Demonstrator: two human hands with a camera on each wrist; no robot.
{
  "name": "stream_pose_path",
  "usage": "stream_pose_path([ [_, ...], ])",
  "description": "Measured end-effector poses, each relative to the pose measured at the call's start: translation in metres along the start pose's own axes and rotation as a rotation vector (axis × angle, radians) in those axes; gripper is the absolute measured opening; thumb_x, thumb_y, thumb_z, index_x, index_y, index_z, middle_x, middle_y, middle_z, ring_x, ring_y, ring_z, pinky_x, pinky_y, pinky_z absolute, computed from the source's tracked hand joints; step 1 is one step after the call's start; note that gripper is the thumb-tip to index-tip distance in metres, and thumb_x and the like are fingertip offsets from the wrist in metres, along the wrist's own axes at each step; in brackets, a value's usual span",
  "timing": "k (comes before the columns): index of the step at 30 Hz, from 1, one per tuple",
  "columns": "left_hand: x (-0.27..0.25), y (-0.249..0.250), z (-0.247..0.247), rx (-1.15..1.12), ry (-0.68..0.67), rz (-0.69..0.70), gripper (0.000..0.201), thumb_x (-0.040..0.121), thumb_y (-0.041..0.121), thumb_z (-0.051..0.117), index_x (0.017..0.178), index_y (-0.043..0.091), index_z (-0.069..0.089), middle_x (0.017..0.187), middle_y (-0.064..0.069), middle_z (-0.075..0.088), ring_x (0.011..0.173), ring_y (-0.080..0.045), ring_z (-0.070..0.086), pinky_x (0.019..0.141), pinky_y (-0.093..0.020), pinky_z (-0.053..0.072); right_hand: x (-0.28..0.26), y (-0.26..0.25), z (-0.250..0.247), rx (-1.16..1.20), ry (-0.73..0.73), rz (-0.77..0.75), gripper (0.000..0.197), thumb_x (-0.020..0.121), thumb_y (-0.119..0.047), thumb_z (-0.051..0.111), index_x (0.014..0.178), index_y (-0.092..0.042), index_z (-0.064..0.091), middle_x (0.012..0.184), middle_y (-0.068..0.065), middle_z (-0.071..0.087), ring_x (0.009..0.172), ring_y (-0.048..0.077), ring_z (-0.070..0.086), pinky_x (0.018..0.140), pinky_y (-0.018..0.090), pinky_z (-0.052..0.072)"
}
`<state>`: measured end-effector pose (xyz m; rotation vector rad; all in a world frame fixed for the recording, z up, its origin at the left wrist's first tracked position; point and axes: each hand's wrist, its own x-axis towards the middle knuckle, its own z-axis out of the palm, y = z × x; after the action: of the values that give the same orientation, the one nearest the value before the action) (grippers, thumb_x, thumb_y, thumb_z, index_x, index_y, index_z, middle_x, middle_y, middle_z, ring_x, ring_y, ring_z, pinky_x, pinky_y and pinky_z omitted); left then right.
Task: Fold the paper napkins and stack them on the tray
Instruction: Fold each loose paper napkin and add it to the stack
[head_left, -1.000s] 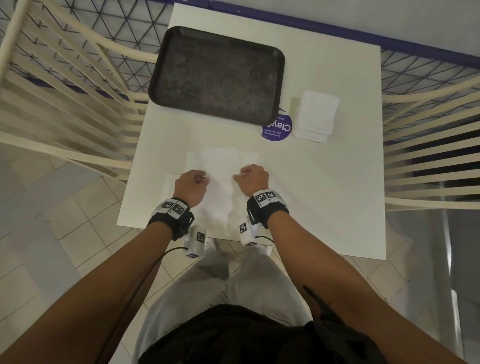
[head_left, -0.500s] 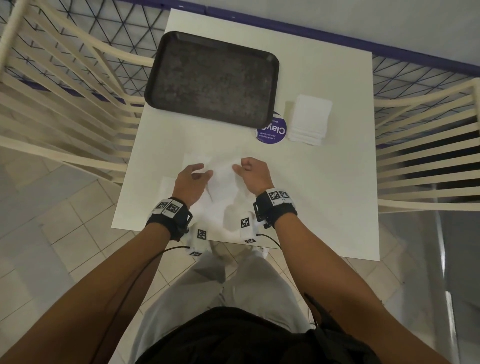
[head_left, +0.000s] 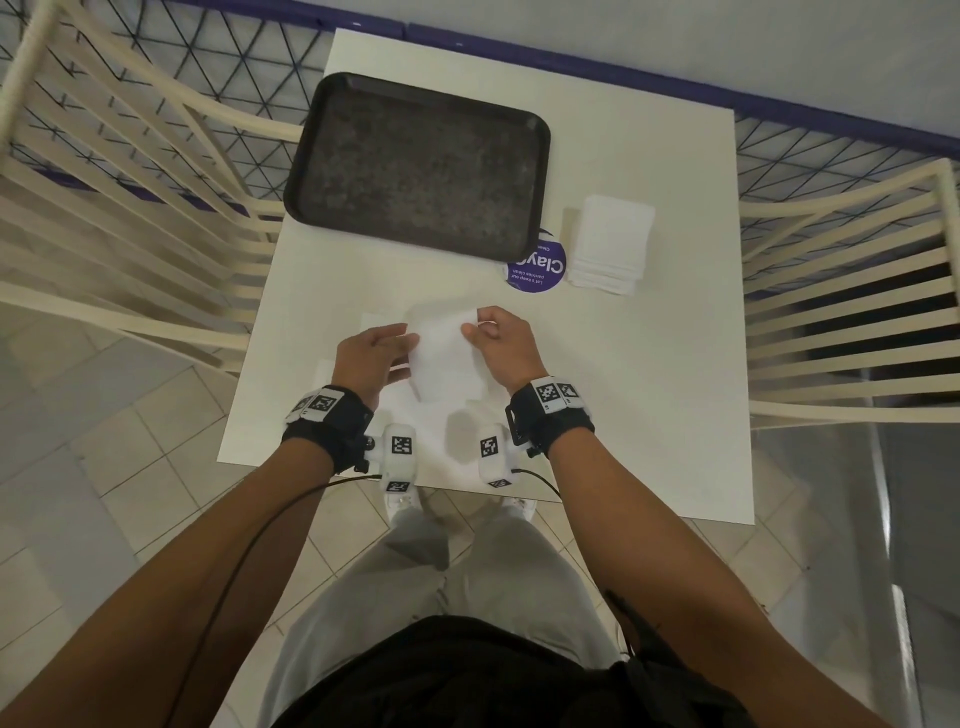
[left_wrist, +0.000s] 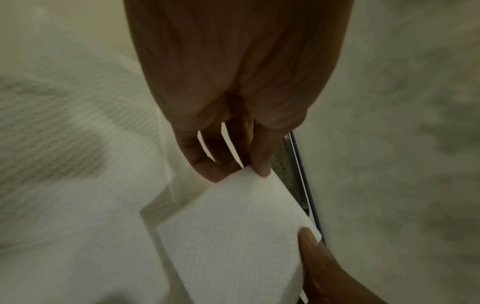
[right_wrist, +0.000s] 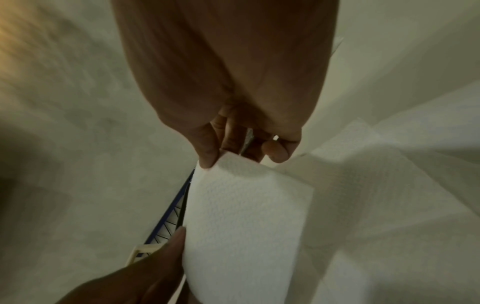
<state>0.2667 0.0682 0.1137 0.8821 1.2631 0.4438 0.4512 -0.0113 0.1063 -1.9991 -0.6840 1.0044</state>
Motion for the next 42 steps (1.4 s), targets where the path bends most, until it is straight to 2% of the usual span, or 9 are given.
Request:
stream_pose_path([
  [4, 0.002, -0.003, -0.005, -0.004, -0.024, -0.076, 0.032, 0.086, 0.016, 0.082, 0.113, 0.003, 0.073, 0.105, -0.013, 0.075, 0.091, -0.025, 0.071, 0.073, -0.029, 0.061, 0.002, -0.002, -0.001, 0.012, -0.013, -0.025, 0.021, 0.089, -0.013, 0.070, 0.109, -0.007, 0.067, 0.060, -0.016, 0.055, 0.080, 0.013, 0.058, 0.091, 0.032, 0.048],
  [8, 0.000, 0.002, -0.006, 0.009, -0.089, -0.134, 0.027, 0.087, 0.016, 0.081, 0.111, 0.006, 0.073, 0.103, -0.008, 0.075, 0.086, -0.022, 0.070, 0.068, -0.027, 0.060, 0.002, -0.003, -0.003, 0.003, -0.019, -0.044, 0.020, 0.090, -0.014, 0.070, 0.110, -0.009, 0.068, 0.053, -0.023, 0.056, 0.080, 0.013, 0.059, 0.093, 0.034, 0.049],
  [17, -0.006, 0.011, -0.002, -0.050, -0.066, -0.021, 0.015, 0.090, 0.005, 0.073, 0.102, 0.015, 0.071, 0.098, -0.009, 0.074, 0.081, -0.026, 0.071, 0.079, -0.037, 0.059, -0.002, -0.004, -0.005, -0.018, -0.048, -0.063, 0.017, 0.088, -0.023, 0.070, 0.104, -0.019, 0.066, 0.063, -0.008, 0.066, 0.070, 0.016, 0.061, 0.084, 0.043, 0.054],
  [21, -0.007, 0.013, -0.001, -0.077, -0.082, 0.009, 0.016, 0.090, -0.002, 0.068, 0.097, 0.012, 0.070, 0.091, -0.010, 0.071, 0.071, -0.022, 0.066, 0.075, -0.036, 0.058, -0.007, -0.007, -0.007, 0.056, -0.064, -0.047, 0.014, 0.087, -0.012, 0.064, 0.094, -0.025, 0.064, 0.055, -0.012, 0.053, 0.062, 0.013, 0.053, 0.064, 0.031, 0.046],
  [23, -0.009, 0.015, -0.001, -0.086, -0.080, 0.026, 0.017, 0.090, -0.006, 0.065, 0.093, 0.010, 0.070, 0.082, -0.008, 0.069, 0.065, -0.019, 0.063, 0.068, -0.031, 0.054, -0.009, -0.008, -0.008, 0.093, -0.069, -0.030, 0.024, 0.084, -0.001, 0.059, 0.083, -0.024, 0.066, 0.060, -0.011, 0.058, 0.058, 0.012, 0.052, 0.057, 0.025, 0.040],
  [25, -0.009, 0.015, -0.001, -0.088, -0.072, 0.036, 0.020, 0.089, -0.009, 0.062, 0.089, 0.008, 0.070, 0.080, -0.008, 0.068, 0.065, -0.018, 0.061, 0.066, -0.029, 0.052, -0.010, -0.009, -0.008, 0.125, -0.064, 0.000, 0.030, 0.080, 0.006, 0.054, 0.077, -0.020, 0.069, 0.070, -0.001, 0.068, 0.058, 0.013, 0.056, 0.055, 0.021, 0.040],
  [30, -0.008, 0.014, -0.003, -0.063, -0.052, 0.045, 0.023, 0.087, -0.014, 0.056, 0.086, 0.001, 0.073, 0.080, -0.010, 0.073, 0.069, -0.021, 0.068, 0.073, -0.031, 0.058, -0.010, -0.014, -0.009, 0.224, -0.026, 0.100, 0.034, 0.081, 0.002, 0.044, 0.076, -0.015, 0.074, 0.077, 0.006, 0.072, 0.067, 0.021, 0.062, 0.058, 0.031, 0.044],
  [35, -0.005, 0.014, -0.002, -0.099, -0.018, 0.040, 0.021, 0.086, -0.011, 0.052, 0.087, -0.007, 0.072, 0.088, -0.016, 0.073, 0.081, -0.028, 0.068, 0.076, -0.034, 0.060, -0.010, -0.013, -0.008, 0.222, -0.029, 0.076, 0.016, 0.086, -0.017, 0.063, 0.085, -0.012, 0.078, 0.079, 0.004, 0.073, 0.067, 0.016, 0.060, 0.060, 0.031, 0.048],
  [42, -0.006, 0.014, -0.006, -0.104, -0.030, 0.076, 0.017, 0.091, 0.002, 0.061, 0.089, 0.001, 0.078, 0.097, -0.014, 0.078, 0.087, -0.026, 0.072, 0.088, -0.038, 0.059, -0.010, -0.013, -0.010, 0.222, -0.045, 0.057, 0.014, 0.086, -0.025, 0.070, 0.087, -0.017, 0.082, 0.088, 0.000, 0.077, 0.081, 0.020, 0.069, 0.068, 0.029, 0.056],
])
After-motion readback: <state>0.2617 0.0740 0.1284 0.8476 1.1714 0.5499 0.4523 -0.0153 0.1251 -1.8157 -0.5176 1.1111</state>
